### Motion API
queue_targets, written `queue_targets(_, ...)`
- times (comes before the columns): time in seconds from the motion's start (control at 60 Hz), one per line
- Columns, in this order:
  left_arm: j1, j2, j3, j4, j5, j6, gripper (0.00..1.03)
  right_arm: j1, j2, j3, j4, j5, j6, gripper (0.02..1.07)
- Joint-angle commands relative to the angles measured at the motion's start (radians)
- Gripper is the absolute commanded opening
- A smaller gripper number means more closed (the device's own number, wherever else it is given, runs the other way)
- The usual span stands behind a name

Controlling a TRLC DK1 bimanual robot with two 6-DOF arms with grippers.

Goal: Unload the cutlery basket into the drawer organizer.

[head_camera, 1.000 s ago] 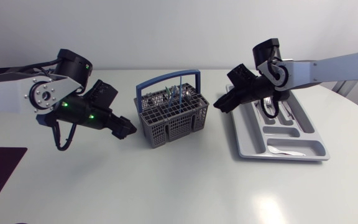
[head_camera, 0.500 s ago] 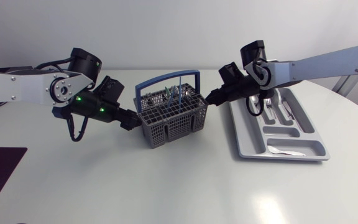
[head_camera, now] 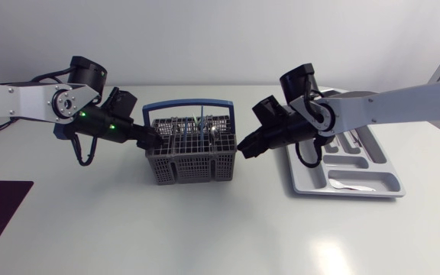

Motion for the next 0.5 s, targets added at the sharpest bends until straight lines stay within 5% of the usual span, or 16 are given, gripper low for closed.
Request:
queue_targets(0.0,0.034,0.027,0.014,-0.001,0.019,0.027,0.97,0.007,-0.031,-0.044,0.026,0.026,0.016,0.31)
queue_targets(0.267,0.119,-0.237,-0.132,-0.003,0.051,0.133,0.97,-0.090,-0.137,-0.122,0.026,0.035,-0.042,0.78)
queue_targets(0.383,0.060,-0.432,-0.265,0.101,0.042,0.124,0.97,-0.098,-0.178,-0.157,0.026,0.035,-0.054,0.83)
queue_targets(0.483,-0.052,-0.575,-0.357,0.172,-0.048,0.106,0.97,-0.102,-0.204,-0.180,0.026,0.035,-0.062,0.83)
